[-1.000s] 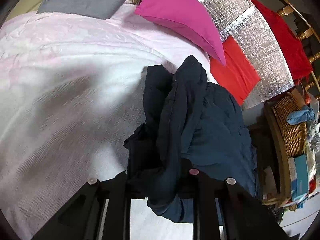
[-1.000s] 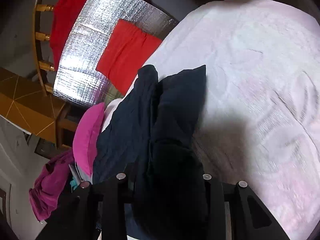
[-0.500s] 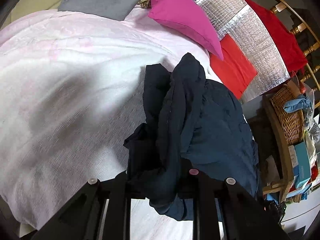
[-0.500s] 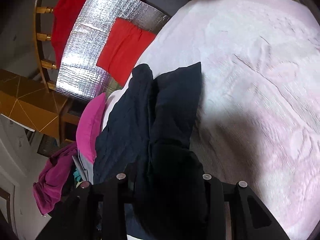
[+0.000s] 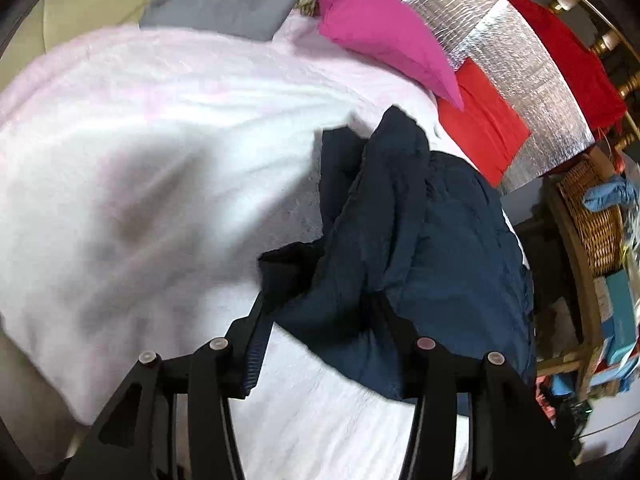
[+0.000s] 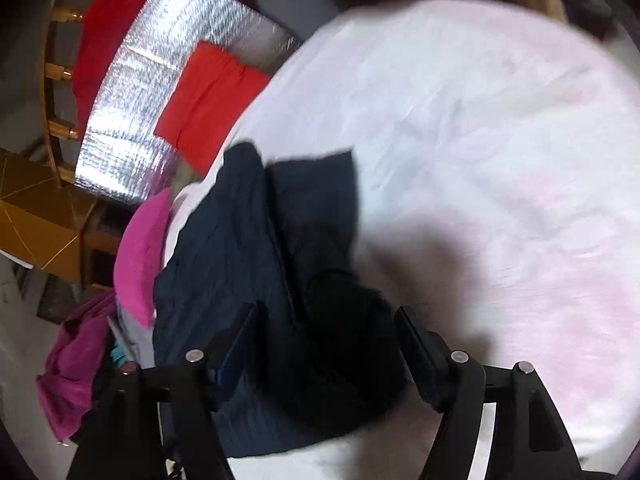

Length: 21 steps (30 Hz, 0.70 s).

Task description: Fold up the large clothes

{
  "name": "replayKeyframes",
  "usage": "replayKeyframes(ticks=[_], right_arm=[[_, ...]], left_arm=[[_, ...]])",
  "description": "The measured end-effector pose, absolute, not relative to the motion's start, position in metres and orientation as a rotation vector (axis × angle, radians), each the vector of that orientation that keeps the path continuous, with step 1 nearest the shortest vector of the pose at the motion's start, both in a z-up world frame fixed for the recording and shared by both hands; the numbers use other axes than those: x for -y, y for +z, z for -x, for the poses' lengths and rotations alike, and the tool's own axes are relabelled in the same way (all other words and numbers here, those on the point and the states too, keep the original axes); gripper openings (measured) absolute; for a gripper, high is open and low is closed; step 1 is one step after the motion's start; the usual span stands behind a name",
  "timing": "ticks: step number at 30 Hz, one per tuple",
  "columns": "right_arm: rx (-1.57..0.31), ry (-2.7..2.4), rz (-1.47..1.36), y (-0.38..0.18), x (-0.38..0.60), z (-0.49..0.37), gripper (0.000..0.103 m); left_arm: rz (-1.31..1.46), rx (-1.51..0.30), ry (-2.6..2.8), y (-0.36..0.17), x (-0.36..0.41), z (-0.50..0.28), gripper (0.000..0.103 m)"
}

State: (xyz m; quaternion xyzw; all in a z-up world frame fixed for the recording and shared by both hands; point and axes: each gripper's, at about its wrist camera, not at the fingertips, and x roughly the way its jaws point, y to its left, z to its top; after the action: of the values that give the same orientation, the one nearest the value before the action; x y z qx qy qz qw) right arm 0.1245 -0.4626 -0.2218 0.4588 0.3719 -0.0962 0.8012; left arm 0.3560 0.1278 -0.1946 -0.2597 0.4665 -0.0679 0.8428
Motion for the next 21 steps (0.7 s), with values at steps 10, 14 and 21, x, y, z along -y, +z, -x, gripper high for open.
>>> replayKeyframes(ticks=[10,14,21], right_arm=[[-0.728,-0.081,-0.722,-0.152,0.433,-0.133,0.053],[-0.857,-0.088,-0.706,-0.181,0.415,-0.169,0.053],[-0.966,-0.142,-0.663,-0.209,0.404,-0.191,0.055]], left_arm=[[0.243,-0.862,-0.097,-0.152,-0.077,-0.356,0.062],[0.175,-0.986,-0.041,-0.184,-0.061,-0.375,0.062],[0.125,-1.06,-0.006,-0.196,-0.063,-0.378,0.064]])
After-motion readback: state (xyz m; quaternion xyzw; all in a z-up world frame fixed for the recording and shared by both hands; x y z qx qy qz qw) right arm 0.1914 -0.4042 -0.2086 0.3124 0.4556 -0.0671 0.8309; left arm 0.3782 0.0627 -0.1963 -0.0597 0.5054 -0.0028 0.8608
